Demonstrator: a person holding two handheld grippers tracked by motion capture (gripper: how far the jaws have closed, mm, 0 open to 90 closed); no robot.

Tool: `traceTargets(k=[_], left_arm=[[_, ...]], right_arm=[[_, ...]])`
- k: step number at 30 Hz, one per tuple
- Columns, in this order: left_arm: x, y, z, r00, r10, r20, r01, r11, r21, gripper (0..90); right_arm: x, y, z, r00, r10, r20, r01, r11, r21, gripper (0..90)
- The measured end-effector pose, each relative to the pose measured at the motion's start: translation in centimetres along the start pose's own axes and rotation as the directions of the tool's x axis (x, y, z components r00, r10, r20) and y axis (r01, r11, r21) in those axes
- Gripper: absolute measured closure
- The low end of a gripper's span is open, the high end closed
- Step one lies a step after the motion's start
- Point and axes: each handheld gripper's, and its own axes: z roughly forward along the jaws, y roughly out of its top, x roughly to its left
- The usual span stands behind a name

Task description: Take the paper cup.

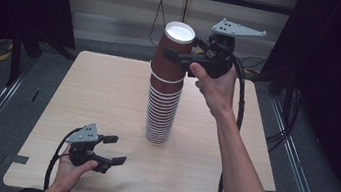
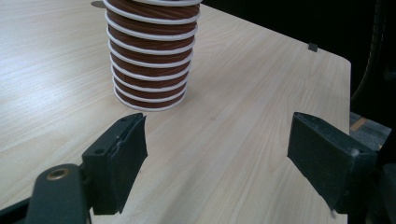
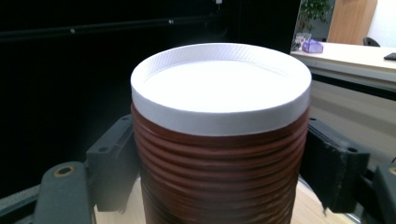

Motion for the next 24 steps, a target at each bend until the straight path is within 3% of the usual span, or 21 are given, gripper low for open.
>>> traceTargets(k=[24], left_arm=[[0.0,0.0,0.0,1.0000,-0.001,-0.003,0.001,1.0000,0.004,19.6]], right_arm=[[0.3,1.4,-1.7,0.9996,0.027,-0.007,-0.028,0.990,-0.137,22.2]])
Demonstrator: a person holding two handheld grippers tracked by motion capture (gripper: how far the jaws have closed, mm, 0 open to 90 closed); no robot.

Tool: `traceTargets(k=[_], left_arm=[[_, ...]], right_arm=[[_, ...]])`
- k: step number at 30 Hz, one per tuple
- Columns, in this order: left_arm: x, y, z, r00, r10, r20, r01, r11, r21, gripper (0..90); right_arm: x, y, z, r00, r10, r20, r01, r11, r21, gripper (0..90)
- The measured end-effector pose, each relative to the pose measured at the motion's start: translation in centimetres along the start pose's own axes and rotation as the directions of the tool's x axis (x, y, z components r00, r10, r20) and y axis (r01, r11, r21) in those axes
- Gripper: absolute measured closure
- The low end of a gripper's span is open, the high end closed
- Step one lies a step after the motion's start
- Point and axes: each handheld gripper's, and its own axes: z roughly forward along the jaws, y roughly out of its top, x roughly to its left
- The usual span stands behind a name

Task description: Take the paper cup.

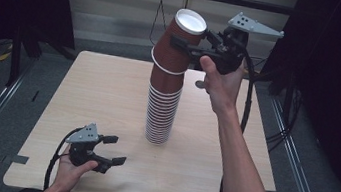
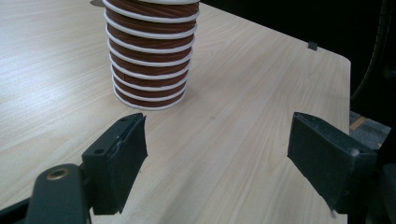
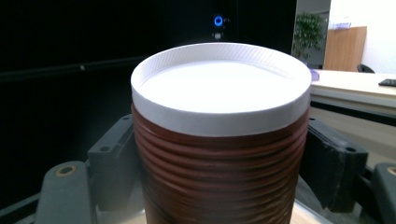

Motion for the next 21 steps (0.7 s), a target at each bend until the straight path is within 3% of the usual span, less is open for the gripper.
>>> traceTargets(k=[21], left_arm=[[0.2,0.0,0.1,1.0000,0.001,0.002,-0.001,1.0000,0.005,19.6]], right_arm=[[-0.3,1.1,-2.4,0.9998,0.018,0.001,-0.018,0.997,-0.080,22.4]])
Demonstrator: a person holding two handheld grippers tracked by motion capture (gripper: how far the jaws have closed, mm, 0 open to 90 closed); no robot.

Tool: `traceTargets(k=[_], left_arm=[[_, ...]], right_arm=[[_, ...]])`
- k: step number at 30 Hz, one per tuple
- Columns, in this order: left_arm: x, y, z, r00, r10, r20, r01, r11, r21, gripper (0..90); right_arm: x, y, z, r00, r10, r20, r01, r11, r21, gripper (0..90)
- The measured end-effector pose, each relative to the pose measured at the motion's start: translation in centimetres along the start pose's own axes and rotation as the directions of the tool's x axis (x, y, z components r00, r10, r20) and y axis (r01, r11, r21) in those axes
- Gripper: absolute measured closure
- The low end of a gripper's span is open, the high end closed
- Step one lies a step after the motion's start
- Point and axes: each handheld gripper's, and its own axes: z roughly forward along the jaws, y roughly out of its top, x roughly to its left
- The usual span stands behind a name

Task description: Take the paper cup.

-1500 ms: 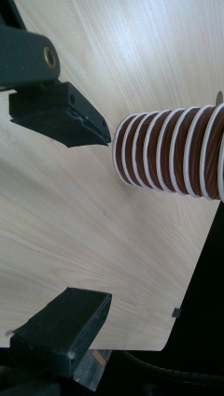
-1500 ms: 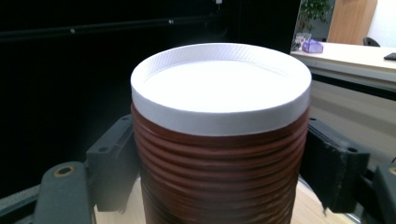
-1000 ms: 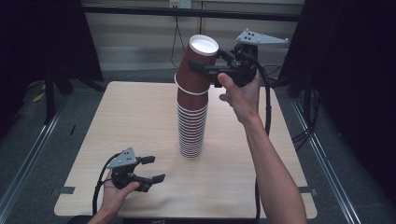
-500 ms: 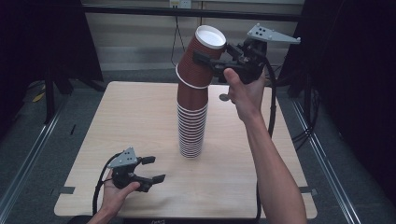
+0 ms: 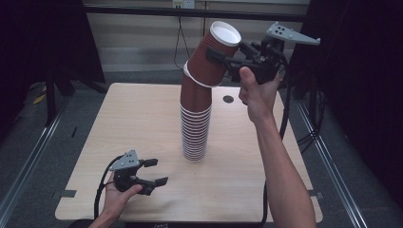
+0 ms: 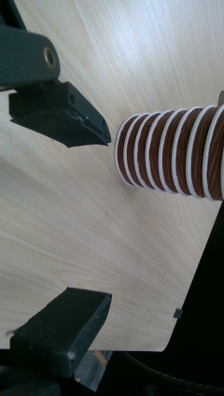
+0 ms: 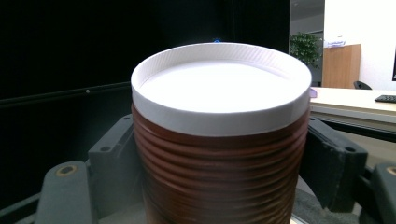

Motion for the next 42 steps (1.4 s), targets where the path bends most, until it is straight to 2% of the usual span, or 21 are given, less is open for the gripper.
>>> traceTargets(k=[16,23,27,29,34,37,42], left_arm=[[-0.1,0.0,0.0,1.0000,0.000,-0.004,0.000,1.0000,-0.004,19.6],[-0.3,0.1,0.2,1.0000,0.005,-0.001,-0.005,0.9997,-0.024,19.6],[-0.3,0.3,0.1,1.0000,-0.004,-0.006,0.003,0.9995,-0.033,19.3],[-0.2,0.5,0.1,0.9999,-0.015,0.006,0.015,0.9992,-0.038,18.4],[-0.6,1.5,0.0,0.9997,0.022,-0.011,-0.022,0.9989,-0.041,17.1],[-0.7,2.0,0.1,0.9996,0.029,-0.006,-0.029,0.9988,-0.038,16.1],[-0.7,2.9,0.1,0.9988,0.042,-0.026,-0.043,0.9983,-0.039,15.9]], right_arm=[[-0.6,0.5,-2.6,0.9998,0.001,0.022,-0.001,1.000,-0.018,22.4],[-0.9,0.0,-3.6,0.9995,0.013,0.029,-0.013,1.000,-0.019,22.4],[-1.0,-0.2,-4.2,0.9991,0.014,0.040,-0.014,1.000,-0.016,22.4],[-1.1,-0.3,-4.6,0.9990,0.012,0.044,-0.012,1.000,-0.015,22.4],[-1.2,-0.6,-5.4,0.9979,0.005,0.065,-0.005,1.000,-0.001,22.4],[-1.4,-1.0,-5.9,0.9971,0.008,0.076,-0.008,1.000,0.007,22.4],[-1.7,-2.3,-6.5,0.9959,0.023,0.088,-0.025,0.999,0.020,22.3]])
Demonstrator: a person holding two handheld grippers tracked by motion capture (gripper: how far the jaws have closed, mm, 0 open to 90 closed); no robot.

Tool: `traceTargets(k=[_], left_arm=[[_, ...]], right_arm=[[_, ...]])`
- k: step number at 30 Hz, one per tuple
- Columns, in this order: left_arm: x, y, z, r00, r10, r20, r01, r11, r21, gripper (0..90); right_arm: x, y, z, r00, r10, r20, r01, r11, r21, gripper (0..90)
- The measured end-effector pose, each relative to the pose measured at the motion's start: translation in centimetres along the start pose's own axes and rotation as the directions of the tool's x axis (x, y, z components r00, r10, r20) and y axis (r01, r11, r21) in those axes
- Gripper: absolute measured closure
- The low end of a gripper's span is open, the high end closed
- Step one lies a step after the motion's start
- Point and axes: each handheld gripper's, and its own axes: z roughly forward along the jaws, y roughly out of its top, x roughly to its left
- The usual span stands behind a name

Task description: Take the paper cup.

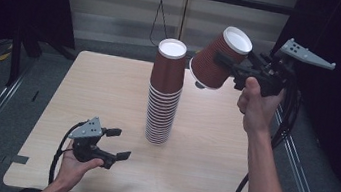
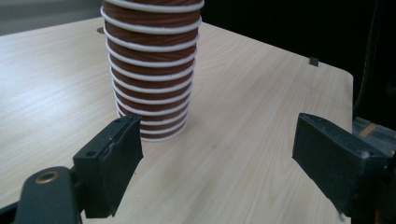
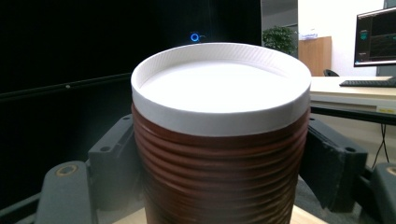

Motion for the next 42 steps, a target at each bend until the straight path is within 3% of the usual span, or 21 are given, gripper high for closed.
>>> traceTargets(k=[14,22,33,42], left_arm=[[-0.2,2.2,0.3,0.9999,0.009,-0.004,-0.009,0.9990,-0.044,16.9],[-1.0,3.3,1.3,0.9990,0.017,0.042,-0.014,0.9976,-0.068,17.5],[-1.2,4.4,2.0,0.9964,0.038,0.076,-0.032,0.9970,-0.071,16.6],[-1.6,5.4,2.9,0.9923,0.060,0.109,-0.050,0.9950,-0.086,17.0]], right_arm=[[-0.2,-3.6,-1.4,0.9998,0.017,0.007,-0.018,0.997,0.069,22.4],[0.7,-5.7,-1.7,0.9999,0.014,-0.006,-0.014,0.993,0.120,22.3],[1.0,-8.3,-2.2,0.9993,0.030,-0.022,-0.026,0.986,0.164,22.3],[1.7,-10.2,-1.4,0.9972,0.042,-0.061,-0.029,0.981,0.192,22.4]])
